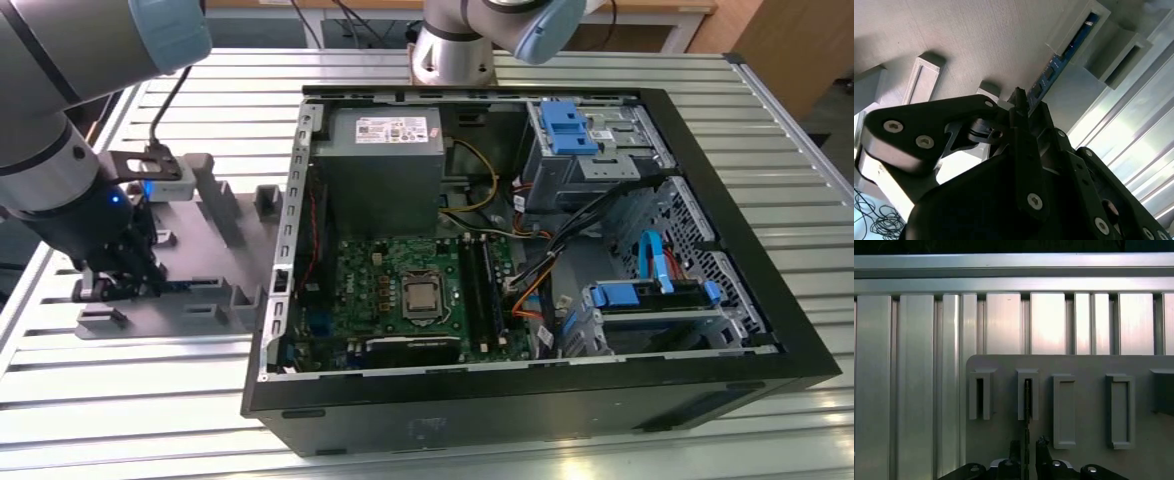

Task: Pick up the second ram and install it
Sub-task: 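Pick up the second ram and move it above second insertion slot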

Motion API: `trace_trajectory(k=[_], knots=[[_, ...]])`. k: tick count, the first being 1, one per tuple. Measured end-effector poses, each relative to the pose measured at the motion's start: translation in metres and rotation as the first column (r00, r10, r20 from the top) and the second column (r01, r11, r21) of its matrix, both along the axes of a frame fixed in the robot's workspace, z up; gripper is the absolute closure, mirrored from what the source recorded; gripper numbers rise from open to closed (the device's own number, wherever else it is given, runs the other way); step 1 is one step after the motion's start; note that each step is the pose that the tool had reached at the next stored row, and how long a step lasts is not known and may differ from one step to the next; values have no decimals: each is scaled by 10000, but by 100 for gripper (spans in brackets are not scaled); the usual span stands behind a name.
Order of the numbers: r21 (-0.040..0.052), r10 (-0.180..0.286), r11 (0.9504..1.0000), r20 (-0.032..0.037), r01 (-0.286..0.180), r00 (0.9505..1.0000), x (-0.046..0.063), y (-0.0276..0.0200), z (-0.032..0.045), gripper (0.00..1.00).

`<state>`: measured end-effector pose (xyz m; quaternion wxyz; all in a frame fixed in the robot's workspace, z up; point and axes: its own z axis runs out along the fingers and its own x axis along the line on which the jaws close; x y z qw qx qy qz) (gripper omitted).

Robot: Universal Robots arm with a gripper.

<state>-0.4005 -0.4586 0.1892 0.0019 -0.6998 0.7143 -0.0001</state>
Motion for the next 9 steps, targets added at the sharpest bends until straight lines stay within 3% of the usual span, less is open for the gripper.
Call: trace_trajectory(k=[2,3,9], knots=[[0,0,10000,0,0,10000,0,0,-1,75],[1,-1,10000,1,1,10000,0,0,-3,81],[-8,0,10000,0,0,10000,0,0,-6,83]])
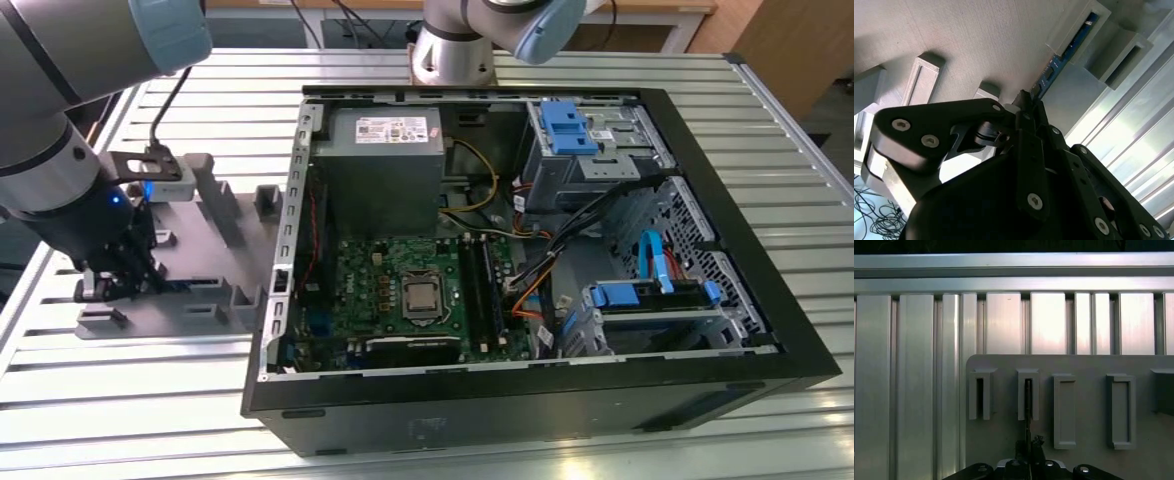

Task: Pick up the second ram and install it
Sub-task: 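Pick up the second ram and move it above second insertion slot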

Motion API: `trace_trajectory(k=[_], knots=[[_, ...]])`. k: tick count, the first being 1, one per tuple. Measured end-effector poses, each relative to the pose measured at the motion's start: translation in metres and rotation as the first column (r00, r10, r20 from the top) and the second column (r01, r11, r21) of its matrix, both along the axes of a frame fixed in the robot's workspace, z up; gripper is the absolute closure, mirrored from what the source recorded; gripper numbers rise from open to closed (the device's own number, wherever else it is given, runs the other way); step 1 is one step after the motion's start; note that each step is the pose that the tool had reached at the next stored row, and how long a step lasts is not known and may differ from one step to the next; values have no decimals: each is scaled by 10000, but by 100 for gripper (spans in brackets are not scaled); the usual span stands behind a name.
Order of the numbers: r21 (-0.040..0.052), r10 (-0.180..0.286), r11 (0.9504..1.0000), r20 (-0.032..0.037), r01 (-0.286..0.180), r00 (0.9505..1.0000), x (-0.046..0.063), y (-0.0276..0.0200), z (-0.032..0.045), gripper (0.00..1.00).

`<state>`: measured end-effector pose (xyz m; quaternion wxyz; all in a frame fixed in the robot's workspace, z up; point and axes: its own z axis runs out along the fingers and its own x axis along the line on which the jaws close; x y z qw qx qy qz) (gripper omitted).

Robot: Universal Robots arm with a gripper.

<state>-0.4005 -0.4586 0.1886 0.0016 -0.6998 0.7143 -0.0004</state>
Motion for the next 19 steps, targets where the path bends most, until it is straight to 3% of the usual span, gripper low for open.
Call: trace_trajectory(k=[10,13,19], knots=[[-1,0,10000,2,0,10000,0,0,17,86],[-1,0,10000,3,0,10000,0,0,114,86],[-9,0,10000,5,0,10000,0,1,382,86]])
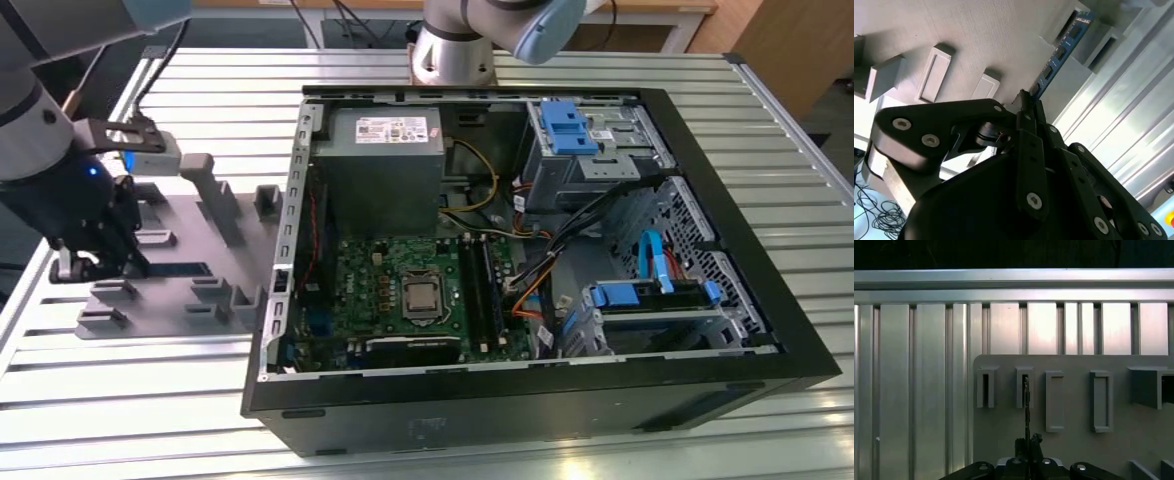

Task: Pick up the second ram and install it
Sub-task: 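Pick up the second ram and move it above second insertion slot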

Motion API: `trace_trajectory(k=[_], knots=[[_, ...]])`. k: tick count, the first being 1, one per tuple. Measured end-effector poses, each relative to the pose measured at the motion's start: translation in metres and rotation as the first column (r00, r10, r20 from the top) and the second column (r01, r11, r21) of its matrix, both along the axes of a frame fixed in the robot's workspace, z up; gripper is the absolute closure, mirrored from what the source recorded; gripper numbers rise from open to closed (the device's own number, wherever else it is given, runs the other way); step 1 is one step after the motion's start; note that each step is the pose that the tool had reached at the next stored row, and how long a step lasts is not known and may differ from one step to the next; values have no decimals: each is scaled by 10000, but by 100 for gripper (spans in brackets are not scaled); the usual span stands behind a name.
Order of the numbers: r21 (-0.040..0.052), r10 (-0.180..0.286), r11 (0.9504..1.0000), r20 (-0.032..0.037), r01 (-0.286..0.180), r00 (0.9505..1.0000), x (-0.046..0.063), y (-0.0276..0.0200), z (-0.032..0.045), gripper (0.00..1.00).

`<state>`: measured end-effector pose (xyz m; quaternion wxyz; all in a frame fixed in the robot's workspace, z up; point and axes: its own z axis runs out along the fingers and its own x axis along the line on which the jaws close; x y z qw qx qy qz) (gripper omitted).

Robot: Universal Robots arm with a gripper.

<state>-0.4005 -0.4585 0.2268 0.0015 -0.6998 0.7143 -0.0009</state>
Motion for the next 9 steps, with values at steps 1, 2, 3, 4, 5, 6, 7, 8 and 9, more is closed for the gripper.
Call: trace_trajectory(k=[1,2,3,4,5,6,7,8,9], knots=[[-2,0,10000,-2,0,10000,0,0,47,86],[0,1,10000,0,-1,10000,0,0,92,86],[0,0,10000,0,0,10000,0,0,138,86],[-1,0,10000,-1,0,10000,0,0,182,86],[0,0,10000,1,0,10000,0,0,227,86],[-1,1,10000,-1,-1,10000,0,0,276,86],[-1,0,10000,-2,0,10000,0,0,321,86],[0,0,10000,0,0,10000,0,1,365,86],[-1,0,10000,-1,0,10000,0,1,410,86]])
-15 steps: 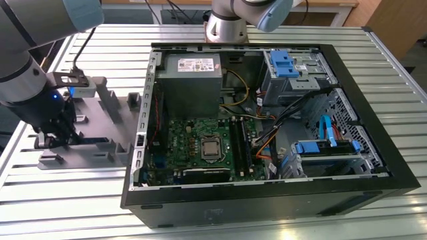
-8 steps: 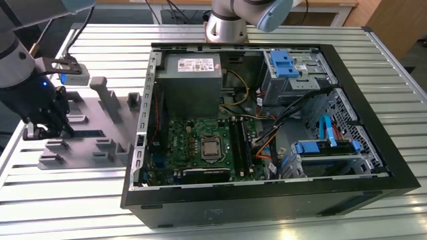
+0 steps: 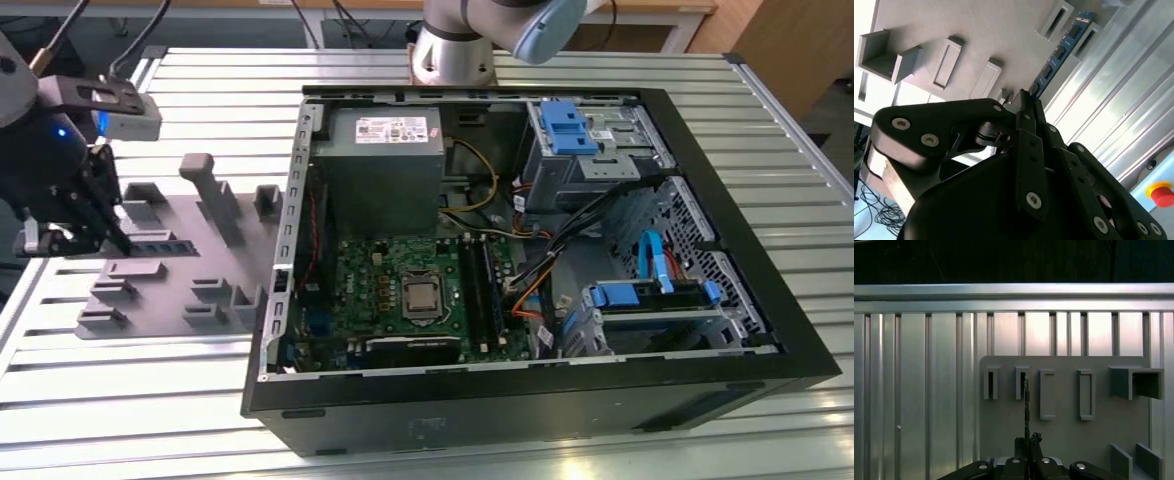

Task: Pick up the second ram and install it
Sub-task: 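Pick up the second ram and move it above second insertion slot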

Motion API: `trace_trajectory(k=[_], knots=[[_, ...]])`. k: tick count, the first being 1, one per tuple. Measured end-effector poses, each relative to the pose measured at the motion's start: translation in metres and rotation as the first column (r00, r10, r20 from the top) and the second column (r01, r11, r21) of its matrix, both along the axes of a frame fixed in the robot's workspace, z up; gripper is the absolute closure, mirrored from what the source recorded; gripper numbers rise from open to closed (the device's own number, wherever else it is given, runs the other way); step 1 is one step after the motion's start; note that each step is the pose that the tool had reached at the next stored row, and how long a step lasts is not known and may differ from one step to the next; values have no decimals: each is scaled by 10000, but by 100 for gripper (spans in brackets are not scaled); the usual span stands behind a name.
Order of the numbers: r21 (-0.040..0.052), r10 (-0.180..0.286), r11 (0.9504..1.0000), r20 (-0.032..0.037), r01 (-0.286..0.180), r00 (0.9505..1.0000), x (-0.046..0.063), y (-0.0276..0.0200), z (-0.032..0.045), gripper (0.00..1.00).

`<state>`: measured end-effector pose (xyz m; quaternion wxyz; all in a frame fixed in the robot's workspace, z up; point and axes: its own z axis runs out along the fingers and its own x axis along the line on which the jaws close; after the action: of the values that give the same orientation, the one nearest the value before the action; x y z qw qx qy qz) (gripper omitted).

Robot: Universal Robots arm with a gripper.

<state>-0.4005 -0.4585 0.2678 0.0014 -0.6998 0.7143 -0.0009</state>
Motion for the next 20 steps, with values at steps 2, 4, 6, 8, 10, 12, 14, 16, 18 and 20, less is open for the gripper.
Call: trace_trajectory(k=[2,4,6,8,10,12,14,16,18,20], knots=[[1,0,10000,2,0,10000,0,0,89,86],[-1,0,10000,0,0,10000,0,0,184,86],[0,0,10000,0,0,10000,0,1,274,86],[1,0,10000,2,0,10000,0,1,363,86],[0,0,10000,1,0,10000,-1,1,454,86],[0,0,10000,1,0,10000,-1,1,547,86],[0,0,10000,1,0,10000,-2,1,637,86],[1,0,10000,1,0,10000,-2,1,727,86],[0,0,10000,0,0,10000,-3,1,819,86],[1,0,10000,1,0,10000,-3,1,908,86]])
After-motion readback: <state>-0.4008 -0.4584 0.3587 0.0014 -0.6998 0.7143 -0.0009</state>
